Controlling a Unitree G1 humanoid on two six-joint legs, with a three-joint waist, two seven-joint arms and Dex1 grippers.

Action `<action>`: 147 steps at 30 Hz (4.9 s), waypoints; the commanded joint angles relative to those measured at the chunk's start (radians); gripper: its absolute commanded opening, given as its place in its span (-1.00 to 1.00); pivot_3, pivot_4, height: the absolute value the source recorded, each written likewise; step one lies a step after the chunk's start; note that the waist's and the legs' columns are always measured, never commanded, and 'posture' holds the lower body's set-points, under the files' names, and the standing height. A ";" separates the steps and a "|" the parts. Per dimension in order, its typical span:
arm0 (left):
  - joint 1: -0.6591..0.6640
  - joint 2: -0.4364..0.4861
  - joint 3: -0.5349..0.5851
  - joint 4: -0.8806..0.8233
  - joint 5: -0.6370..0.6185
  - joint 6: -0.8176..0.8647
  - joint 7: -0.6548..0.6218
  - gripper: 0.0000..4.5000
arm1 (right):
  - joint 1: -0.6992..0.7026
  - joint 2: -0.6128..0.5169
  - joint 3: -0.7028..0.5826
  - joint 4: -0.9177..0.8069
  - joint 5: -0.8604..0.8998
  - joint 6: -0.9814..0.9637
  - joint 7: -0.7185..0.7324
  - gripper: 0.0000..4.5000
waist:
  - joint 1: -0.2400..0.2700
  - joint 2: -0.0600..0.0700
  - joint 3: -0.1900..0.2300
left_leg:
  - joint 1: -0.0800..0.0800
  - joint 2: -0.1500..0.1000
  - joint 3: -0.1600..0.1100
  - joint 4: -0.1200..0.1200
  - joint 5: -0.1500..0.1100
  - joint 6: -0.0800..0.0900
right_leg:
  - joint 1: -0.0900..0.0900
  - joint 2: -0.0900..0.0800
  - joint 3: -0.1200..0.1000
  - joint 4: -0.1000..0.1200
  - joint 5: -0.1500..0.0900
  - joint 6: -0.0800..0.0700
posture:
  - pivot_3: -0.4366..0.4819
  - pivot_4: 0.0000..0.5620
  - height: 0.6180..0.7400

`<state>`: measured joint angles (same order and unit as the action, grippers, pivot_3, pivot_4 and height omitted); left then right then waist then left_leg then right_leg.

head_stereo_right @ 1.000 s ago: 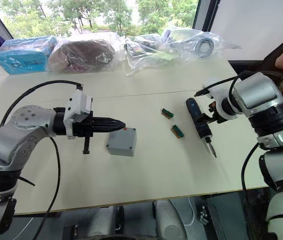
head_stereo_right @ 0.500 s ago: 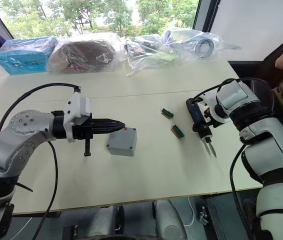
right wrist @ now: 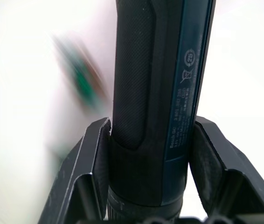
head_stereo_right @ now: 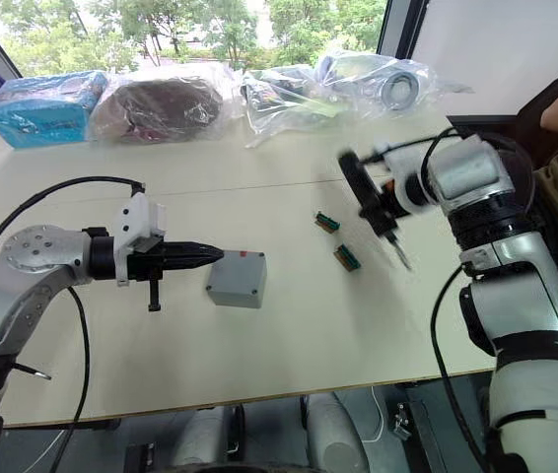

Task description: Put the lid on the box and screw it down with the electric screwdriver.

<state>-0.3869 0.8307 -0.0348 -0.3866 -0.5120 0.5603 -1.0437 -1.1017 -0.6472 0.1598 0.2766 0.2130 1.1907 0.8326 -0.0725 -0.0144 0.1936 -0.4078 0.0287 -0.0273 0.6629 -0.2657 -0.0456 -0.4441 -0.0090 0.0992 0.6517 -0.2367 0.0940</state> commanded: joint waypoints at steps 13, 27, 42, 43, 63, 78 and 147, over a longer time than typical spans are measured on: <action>-0.029 -0.044 -0.094 0.138 0.091 -0.065 -0.071 -1.00 | 0.472 0.443 -0.200 -0.721 0.221 -0.502 -0.211 -0.19 | 0.010 -0.001 0.000 | 0.000 -0.001 -0.001 0.001 0.000 0.000 | 0.003 -0.001 -0.001 -0.003 0.000 0.000 | -0.05 -0.47 1.00; -0.062 -0.079 -0.169 0.230 0.180 -0.105 -0.094 -1.00 | 0.603 0.534 -0.086 -0.699 0.200 -0.728 -0.247 -0.19 | 0.003 -0.001 -0.001 | 0.002 0.000 -0.001 0.003 0.001 -0.001 | 0.004 0.000 -0.001 0.000 0.000 0.000 | -0.05 -0.47 1.00; -0.082 -0.102 -0.180 0.261 0.210 -0.118 -0.105 -1.00 | 0.664 0.461 -0.047 -0.690 0.173 -0.808 -0.228 -0.19 | 0.003 -0.001 -0.001 | 0.002 0.000 -0.001 0.003 0.001 -0.001 | 0.005 0.000 -0.001 0.001 0.000 0.000 | -0.05 -0.47 1.00; -0.082 -0.103 -0.180 0.261 0.210 -0.118 -0.105 -1.00 | 0.666 0.458 -0.046 -0.687 0.171 -0.812 -0.227 -0.19 | 0.003 -0.001 -0.001 | 0.002 0.000 -0.002 0.003 0.001 -0.001 | 0.005 0.000 -0.001 0.001 0.000 0.000 | -0.05 -0.47 1.00; -0.066 -0.103 -0.173 0.244 0.223 -0.118 -0.104 -1.00 | 0.698 0.434 -0.005 -0.590 0.123 -0.878 -0.215 -0.19 | 0.003 -0.002 -0.001 | 0.008 0.000 -0.001 0.003 0.001 -0.001 | 0.011 0.000 -0.001 0.000 0.000 0.000 | -0.05 -0.47 1.00; -0.047 -0.105 -0.171 0.223 0.225 -0.116 -0.096 -1.00 | 0.635 0.455 -0.005 -0.537 0.107 -0.928 -0.225 -0.19 | 0.003 -0.002 -0.001 | 0.016 0.000 -0.001 0.001 0.001 -0.001 | 0.017 0.000 -0.001 -0.001 -0.002 -0.003 | -0.05 -0.47 1.00; -0.044 -0.104 -0.179 0.212 0.234 -0.111 -0.092 -1.00 | 0.658 0.467 0.003 -0.579 0.118 -0.923 -0.251 -0.19 | 0.002 -0.002 -0.001 | 0.016 0.000 -0.001 0.000 0.000 -0.001 | 0.017 -0.001 0.000 -0.003 -0.006 0.000 | -0.05 -0.47 1.00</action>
<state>-0.4429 0.7211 -0.1906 -0.1705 -0.2948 0.4445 -1.1302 -0.4346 -0.1797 0.1650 -0.2600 0.3206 0.2810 0.5750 -0.0700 -0.0162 0.1926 -0.3923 0.0287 -0.0281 0.6631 -0.2652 -0.0465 -0.4266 -0.0094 0.0990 0.6482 -0.2423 0.0936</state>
